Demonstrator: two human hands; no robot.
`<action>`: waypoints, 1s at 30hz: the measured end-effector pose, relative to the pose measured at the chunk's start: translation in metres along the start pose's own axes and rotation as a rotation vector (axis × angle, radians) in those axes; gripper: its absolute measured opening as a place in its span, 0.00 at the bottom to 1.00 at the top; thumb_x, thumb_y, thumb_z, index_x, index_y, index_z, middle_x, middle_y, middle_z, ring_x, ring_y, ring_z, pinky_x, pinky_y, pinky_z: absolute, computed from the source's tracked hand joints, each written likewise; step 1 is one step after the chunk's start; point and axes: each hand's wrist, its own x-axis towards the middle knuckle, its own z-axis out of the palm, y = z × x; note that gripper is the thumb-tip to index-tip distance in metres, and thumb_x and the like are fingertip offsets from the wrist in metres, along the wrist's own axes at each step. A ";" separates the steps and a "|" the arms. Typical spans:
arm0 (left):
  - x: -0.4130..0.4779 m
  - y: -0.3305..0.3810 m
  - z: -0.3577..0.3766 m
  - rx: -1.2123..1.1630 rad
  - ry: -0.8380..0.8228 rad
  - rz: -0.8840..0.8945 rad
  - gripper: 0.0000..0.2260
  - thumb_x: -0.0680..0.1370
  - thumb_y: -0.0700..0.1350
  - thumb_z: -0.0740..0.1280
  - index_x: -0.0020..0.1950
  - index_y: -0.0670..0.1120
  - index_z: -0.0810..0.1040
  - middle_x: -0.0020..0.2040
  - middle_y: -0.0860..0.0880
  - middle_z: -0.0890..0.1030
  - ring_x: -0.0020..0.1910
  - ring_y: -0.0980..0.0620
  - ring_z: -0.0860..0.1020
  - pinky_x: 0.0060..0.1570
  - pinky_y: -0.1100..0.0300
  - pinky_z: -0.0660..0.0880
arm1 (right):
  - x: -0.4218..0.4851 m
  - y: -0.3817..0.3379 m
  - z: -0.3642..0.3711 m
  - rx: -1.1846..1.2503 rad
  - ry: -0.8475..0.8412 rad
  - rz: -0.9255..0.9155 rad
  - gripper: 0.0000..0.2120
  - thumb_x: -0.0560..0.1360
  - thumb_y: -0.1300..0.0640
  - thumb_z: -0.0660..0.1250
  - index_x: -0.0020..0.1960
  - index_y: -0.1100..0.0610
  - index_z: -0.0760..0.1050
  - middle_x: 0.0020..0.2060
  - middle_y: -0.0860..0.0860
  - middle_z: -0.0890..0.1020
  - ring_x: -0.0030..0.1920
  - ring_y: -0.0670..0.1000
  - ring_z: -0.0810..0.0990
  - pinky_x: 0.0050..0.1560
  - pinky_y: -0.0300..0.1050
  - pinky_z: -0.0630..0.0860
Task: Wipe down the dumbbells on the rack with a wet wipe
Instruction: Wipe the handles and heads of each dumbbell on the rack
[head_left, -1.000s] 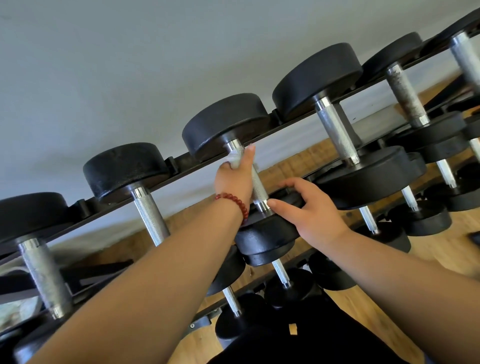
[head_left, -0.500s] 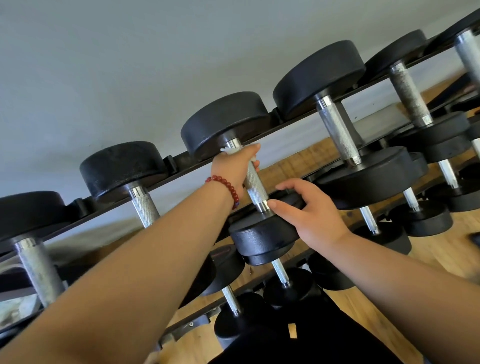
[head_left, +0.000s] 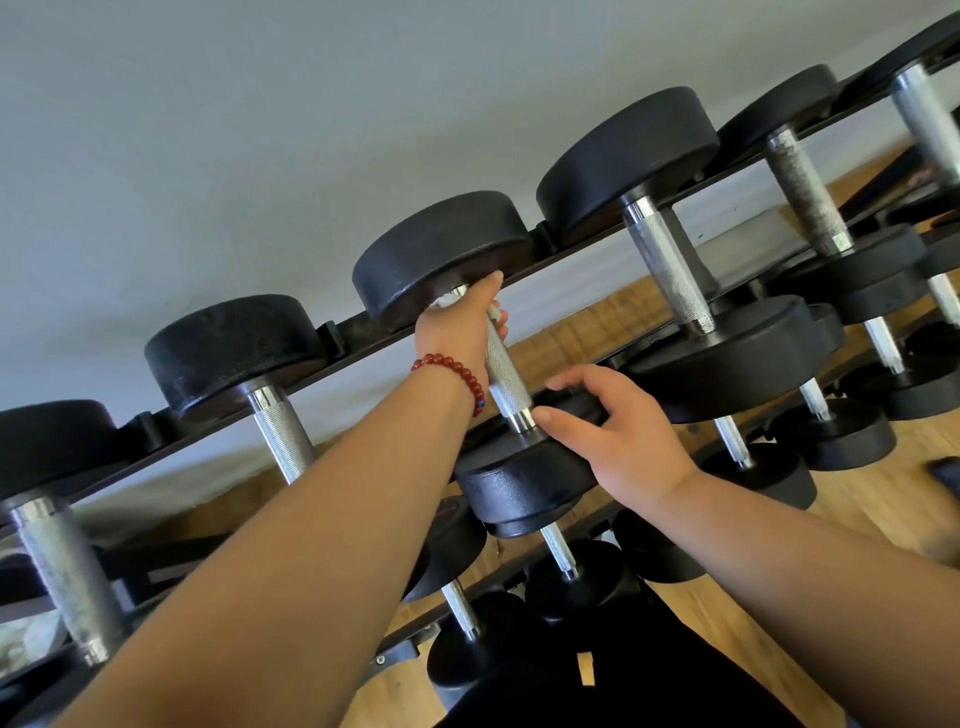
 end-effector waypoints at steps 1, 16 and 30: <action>-0.002 -0.005 0.001 0.063 0.032 0.037 0.12 0.74 0.53 0.73 0.43 0.45 0.79 0.34 0.50 0.81 0.36 0.53 0.80 0.44 0.58 0.80 | 0.000 0.000 0.000 0.002 0.005 -0.002 0.23 0.62 0.30 0.66 0.50 0.42 0.76 0.48 0.41 0.78 0.51 0.44 0.77 0.55 0.52 0.77; -0.006 -0.021 -0.015 0.235 -0.097 0.309 0.12 0.80 0.52 0.64 0.49 0.44 0.76 0.41 0.48 0.85 0.39 0.55 0.84 0.45 0.59 0.80 | 0.000 -0.001 0.000 0.008 0.008 -0.026 0.19 0.63 0.31 0.66 0.46 0.42 0.77 0.45 0.42 0.79 0.49 0.43 0.78 0.52 0.52 0.77; -0.009 -0.020 -0.021 0.249 -0.195 0.214 0.11 0.79 0.54 0.66 0.42 0.48 0.79 0.40 0.49 0.86 0.47 0.50 0.84 0.59 0.48 0.77 | -0.001 -0.001 0.001 0.035 0.009 -0.018 0.19 0.62 0.31 0.66 0.46 0.42 0.77 0.44 0.42 0.79 0.49 0.46 0.78 0.52 0.56 0.78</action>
